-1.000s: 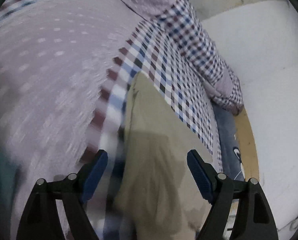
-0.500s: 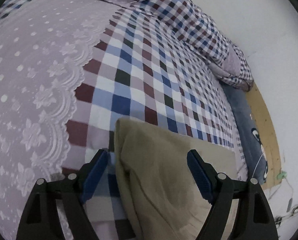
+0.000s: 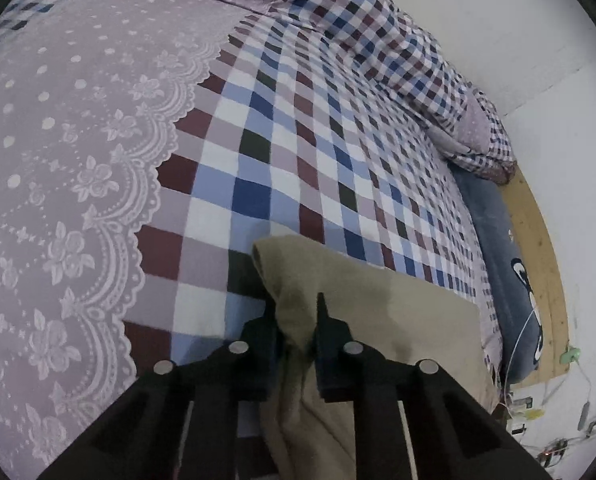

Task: Fold clothes
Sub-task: 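Grasp the khaki shirt edge with the right tool while the left tool grasps beside it, then lift the khaki shirt edge with both tools and fold it over the shirt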

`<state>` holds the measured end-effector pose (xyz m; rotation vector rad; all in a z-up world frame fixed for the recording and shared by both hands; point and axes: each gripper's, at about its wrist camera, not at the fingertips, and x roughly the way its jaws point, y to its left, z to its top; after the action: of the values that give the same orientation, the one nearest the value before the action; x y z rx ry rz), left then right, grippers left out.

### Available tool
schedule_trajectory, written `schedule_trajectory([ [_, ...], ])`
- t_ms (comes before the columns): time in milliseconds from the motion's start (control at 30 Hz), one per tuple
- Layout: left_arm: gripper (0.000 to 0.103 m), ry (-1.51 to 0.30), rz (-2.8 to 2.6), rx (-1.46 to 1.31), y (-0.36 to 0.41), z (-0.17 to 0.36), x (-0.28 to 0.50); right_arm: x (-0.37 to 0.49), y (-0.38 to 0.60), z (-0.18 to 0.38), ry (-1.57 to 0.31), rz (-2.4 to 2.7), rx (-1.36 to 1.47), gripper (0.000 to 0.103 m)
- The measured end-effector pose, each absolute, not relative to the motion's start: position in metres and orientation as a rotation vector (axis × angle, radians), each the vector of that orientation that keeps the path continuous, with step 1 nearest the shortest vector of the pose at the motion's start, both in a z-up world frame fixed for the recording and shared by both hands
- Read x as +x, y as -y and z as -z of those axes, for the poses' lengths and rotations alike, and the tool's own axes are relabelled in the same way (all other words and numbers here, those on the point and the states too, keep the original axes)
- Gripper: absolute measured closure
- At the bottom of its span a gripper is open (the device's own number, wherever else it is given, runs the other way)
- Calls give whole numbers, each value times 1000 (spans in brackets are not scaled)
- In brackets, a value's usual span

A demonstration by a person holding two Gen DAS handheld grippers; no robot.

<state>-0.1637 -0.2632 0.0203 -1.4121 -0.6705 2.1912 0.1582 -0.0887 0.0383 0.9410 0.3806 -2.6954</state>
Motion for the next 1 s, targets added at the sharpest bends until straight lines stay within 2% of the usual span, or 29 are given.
schedule_trajectory([
  [433, 94, 679, -2222, -1296, 247, -107, -137, 180, 75, -70, -249, 2703, 865, 100],
  [733, 94, 653, -2230, -1212, 182, -171, -112, 206, 31, -99, -94, 2743, 802, 100],
  [1000, 94, 620, -2221, -1201, 92, -195, -96, 227, -31, -109, 70, 2782, 810, 100],
])
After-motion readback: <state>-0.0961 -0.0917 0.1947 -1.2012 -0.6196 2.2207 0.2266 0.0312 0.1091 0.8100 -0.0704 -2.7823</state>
